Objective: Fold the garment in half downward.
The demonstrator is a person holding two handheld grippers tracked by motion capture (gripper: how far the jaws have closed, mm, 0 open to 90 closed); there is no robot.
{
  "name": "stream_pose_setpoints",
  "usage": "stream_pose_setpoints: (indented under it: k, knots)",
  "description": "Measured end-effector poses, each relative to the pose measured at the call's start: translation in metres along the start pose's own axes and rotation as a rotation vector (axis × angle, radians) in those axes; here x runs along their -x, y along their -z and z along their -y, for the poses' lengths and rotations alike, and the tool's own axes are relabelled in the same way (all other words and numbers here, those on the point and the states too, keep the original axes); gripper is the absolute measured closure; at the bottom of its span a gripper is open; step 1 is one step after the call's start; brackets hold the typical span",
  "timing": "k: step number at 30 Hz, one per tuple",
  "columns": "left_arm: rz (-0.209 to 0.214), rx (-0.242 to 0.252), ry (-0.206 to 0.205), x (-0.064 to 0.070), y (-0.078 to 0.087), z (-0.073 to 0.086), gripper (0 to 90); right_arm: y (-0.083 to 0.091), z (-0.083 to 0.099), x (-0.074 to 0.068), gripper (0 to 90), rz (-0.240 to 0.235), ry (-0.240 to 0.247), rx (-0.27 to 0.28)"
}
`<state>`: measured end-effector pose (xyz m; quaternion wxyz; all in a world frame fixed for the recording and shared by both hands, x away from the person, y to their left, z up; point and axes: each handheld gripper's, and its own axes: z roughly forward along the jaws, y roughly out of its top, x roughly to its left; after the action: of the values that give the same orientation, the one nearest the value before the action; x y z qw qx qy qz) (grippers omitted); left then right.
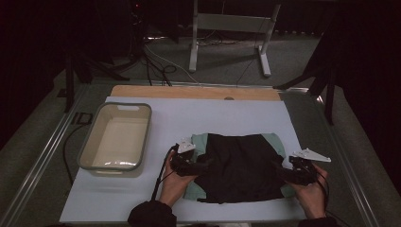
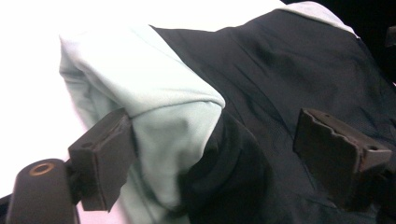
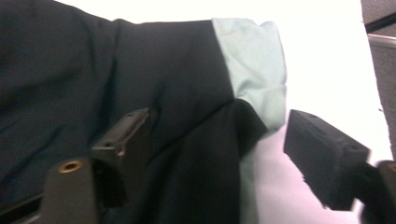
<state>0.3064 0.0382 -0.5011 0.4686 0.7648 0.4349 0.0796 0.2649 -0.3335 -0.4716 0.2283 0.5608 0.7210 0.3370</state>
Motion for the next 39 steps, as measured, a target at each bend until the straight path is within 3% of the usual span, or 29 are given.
stream_pose_setpoints:
  k: [9, 16, 19, 24, 39]
  knots:
    - [0.001, 0.018, -0.010, -0.013, 0.010, -0.002, 0.5, 0.000, -0.002, -0.009, 17.8, -0.028, 0.015, 0.012]
    - [-0.045, 0.016, -0.034, -0.017, 0.012, -0.002, 0.2, 0.000, -0.003, -0.014, 16.7, -0.047, 0.014, 0.023]
    - [-0.062, 0.017, -0.047, -0.017, 0.013, -0.002, 0.2, -0.001, -0.004, -0.015, 16.7, -0.063, -0.009, 0.024]
    - [-0.076, 0.026, -0.067, -0.015, 0.017, -0.002, 0.2, 0.000, -0.005, -0.017, 16.6, -0.058, -0.013, 0.035]
    - [-0.058, 0.034, -0.082, -0.015, 0.029, -0.004, 0.2, -0.002, -0.007, -0.023, 16.1, -0.081, -0.001, 0.045]
